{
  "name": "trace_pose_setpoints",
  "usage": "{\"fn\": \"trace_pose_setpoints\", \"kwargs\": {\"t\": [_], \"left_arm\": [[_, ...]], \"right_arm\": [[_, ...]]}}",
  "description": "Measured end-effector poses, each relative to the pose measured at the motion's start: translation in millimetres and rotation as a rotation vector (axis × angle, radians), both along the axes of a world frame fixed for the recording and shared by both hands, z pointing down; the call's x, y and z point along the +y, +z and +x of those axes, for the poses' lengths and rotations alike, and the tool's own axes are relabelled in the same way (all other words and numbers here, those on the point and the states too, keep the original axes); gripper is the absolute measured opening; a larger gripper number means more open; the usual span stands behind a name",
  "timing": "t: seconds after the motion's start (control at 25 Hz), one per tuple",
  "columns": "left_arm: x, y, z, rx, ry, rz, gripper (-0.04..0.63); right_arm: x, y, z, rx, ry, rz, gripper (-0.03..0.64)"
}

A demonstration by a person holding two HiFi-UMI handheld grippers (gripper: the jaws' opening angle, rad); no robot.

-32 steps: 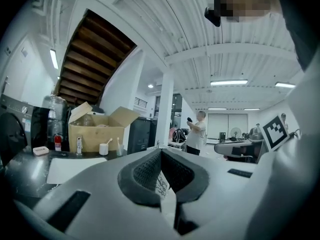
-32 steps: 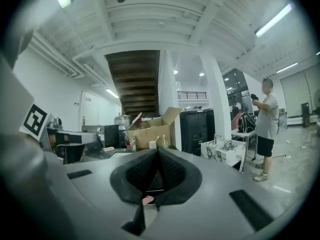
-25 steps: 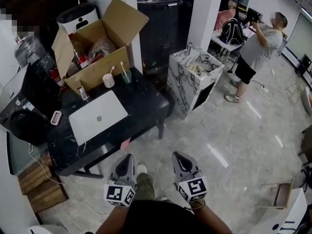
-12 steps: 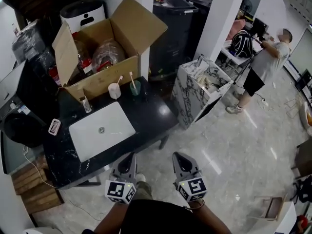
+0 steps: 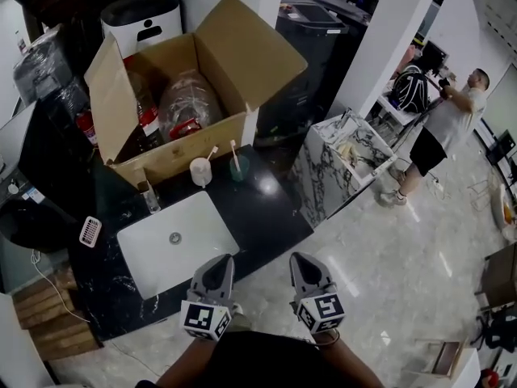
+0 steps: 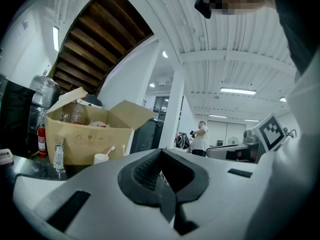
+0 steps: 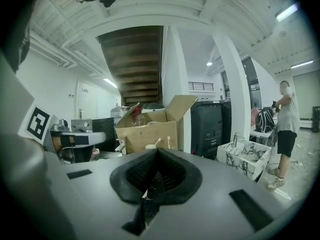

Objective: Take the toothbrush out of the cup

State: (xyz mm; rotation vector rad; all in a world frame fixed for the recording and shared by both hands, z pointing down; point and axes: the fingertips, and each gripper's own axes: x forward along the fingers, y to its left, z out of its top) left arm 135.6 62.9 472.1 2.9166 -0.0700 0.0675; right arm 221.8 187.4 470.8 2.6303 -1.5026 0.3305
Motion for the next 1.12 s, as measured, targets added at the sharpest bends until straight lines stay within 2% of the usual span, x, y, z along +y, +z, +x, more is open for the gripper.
{"fn": "trace_pose_setpoints", "kwargs": {"t": [0.24, 0.36, 0.48, 0.8, 1.12], "left_arm": [[-41.9, 0.8, 19.3, -0.012, 0.013, 0.009, 0.023], [-55.1, 1.4, 23.2, -0.012, -0.009, 0.003, 0.023], [-66.2, 9.4, 28.8, -0.025, -0.041, -0.020, 0.023], [-94.8, 20.5, 61.9, -0.051, -0.124, -0.032, 0.023], [-138.9, 32.1, 118.9, -0.082, -0.252, -0.022, 0.024]], "right_arm": [[-36.5, 22.1, 18.8, -0.040, 0.016, -0.031, 0.012], [-48.9, 30.7, 26.9, -0.059, 0.007, -0.046, 0.012], [-65.4, 30.3, 39.1, -0.071, -0.012, -0.018, 0.012], [-117.8, 31.8, 95.3, -0.084, -0.113, 0.037, 0.012], [-190.5, 47.5, 173.7, -0.108, -0.246, 0.030, 0.012]]}}
